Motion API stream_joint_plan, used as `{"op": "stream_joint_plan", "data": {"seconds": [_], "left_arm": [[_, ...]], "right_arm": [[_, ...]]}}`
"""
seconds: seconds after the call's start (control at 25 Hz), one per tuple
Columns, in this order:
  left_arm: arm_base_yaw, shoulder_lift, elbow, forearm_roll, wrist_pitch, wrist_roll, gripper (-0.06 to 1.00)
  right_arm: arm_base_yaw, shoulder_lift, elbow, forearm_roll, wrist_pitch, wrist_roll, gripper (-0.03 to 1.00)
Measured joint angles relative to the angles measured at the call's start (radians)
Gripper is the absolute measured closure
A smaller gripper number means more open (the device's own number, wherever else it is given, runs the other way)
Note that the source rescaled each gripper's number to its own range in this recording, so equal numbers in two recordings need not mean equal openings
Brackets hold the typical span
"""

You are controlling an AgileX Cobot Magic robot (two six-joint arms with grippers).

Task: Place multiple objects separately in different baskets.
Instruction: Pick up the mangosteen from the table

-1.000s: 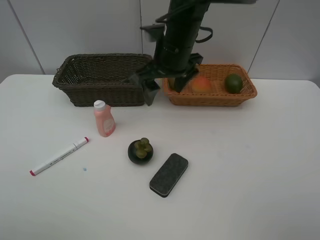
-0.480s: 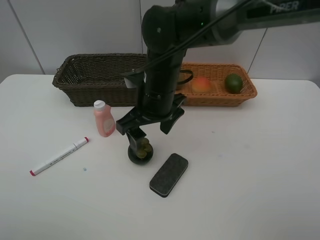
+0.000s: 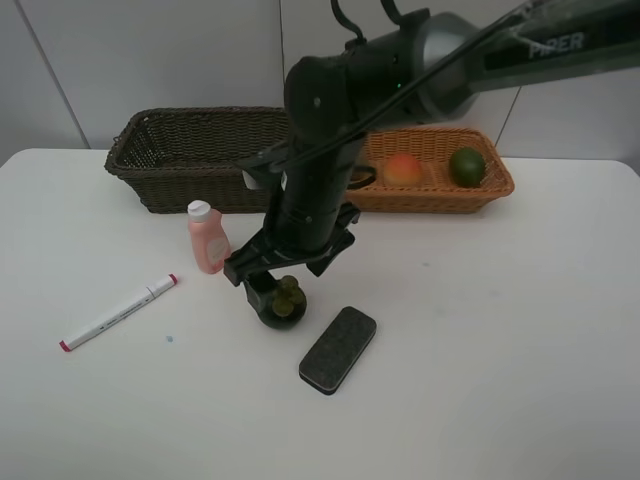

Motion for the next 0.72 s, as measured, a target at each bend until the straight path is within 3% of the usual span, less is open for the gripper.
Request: {"op": "stream_joint_plan", "data": {"seconds": [0.32, 0.72], "left_arm": [[0.000, 0.000, 0.000, 0.000, 0.000, 0.000, -0.06], [0.000, 0.000, 0.000, 0.000, 0.000, 0.000, -0.06]], "right_arm": [[0.000, 0.059, 0.000, 0.000, -0.068, 0.000, -0.02], [0.000, 0.111, 0.000, 0.000, -0.080, 0.000, -0.02]]}}
